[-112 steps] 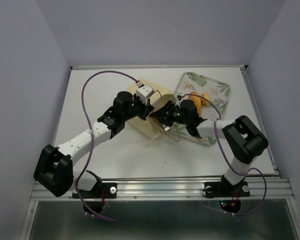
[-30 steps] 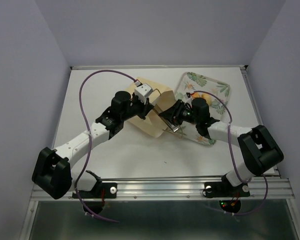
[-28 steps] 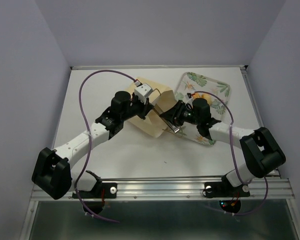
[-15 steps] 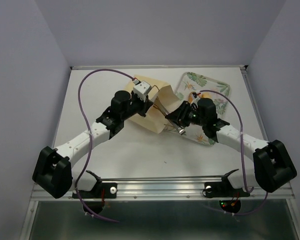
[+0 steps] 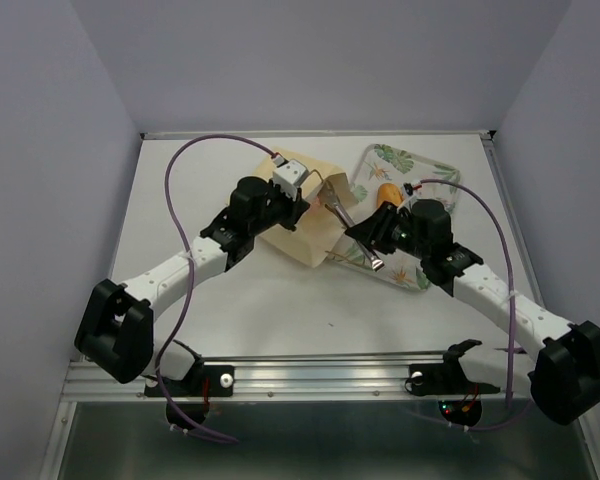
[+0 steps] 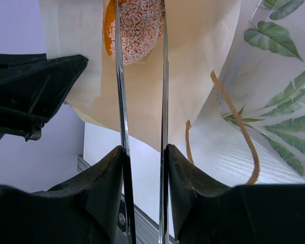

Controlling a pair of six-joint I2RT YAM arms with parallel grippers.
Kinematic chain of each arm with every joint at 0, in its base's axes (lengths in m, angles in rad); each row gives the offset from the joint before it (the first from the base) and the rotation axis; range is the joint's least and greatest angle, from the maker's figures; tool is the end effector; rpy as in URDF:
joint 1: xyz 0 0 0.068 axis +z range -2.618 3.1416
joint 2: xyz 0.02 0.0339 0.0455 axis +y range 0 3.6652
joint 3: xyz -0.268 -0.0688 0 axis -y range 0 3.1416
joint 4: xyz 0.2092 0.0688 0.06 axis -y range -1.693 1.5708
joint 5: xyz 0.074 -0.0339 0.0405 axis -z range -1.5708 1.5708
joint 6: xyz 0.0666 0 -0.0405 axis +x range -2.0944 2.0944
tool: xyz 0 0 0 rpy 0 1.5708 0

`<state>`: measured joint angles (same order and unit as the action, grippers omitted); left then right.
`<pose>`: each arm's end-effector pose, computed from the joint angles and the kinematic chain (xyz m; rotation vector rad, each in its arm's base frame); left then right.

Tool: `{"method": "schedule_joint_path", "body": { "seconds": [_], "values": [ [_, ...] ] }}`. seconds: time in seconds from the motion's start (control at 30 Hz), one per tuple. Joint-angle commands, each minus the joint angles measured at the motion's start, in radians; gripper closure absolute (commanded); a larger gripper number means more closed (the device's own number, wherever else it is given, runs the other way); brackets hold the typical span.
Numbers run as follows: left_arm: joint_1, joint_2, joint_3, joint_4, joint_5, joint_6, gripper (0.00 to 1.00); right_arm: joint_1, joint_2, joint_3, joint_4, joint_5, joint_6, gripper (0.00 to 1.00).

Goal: Take the fake bread out of the paper bag

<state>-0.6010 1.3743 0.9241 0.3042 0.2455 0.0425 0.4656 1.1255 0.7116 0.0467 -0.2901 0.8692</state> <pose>0.2542 -0.1939 0.3192 0.7272 1.5945 -0.6215 0.2138 0.1288 0.2767 0.2141 2.0961 1.1317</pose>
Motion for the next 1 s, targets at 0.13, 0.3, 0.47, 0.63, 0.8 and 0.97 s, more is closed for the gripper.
{"method": "schedule_joint_path", "body": {
  "seconds": [0.13, 0.3, 0.47, 0.63, 0.8, 0.97],
  "values": [
    [0.003, 0.025, 0.093, 0.059, -0.006, -0.016, 1.0, -0.004, -0.049, 0.032, -0.044, 0.038, -0.044, 0.99],
    [0.006, 0.035, 0.098, 0.039, -0.005, -0.004, 1.0, -0.004, -0.096, 0.031, -0.094, 0.072, -0.045, 0.99],
    [0.017, 0.038, 0.075, 0.052, 0.018, 0.011, 1.0, -0.004, -0.127, 0.052, -0.134, 0.104, -0.055, 0.99],
    [0.024, 0.051, 0.073, 0.065, 0.023, 0.014, 1.0, -0.004, -0.147, 0.095, -0.183, 0.115, -0.082, 0.99],
    [0.036, 0.063, 0.085, 0.055, 0.031, 0.03, 1.0, -0.004, -0.174, 0.129, -0.234, 0.129, -0.116, 0.99],
    [0.056, 0.088, 0.101, 0.032, 0.029, 0.063, 1.0, -0.004, -0.231, 0.172, -0.257, 0.098, -0.148, 0.99]
  ]
}}
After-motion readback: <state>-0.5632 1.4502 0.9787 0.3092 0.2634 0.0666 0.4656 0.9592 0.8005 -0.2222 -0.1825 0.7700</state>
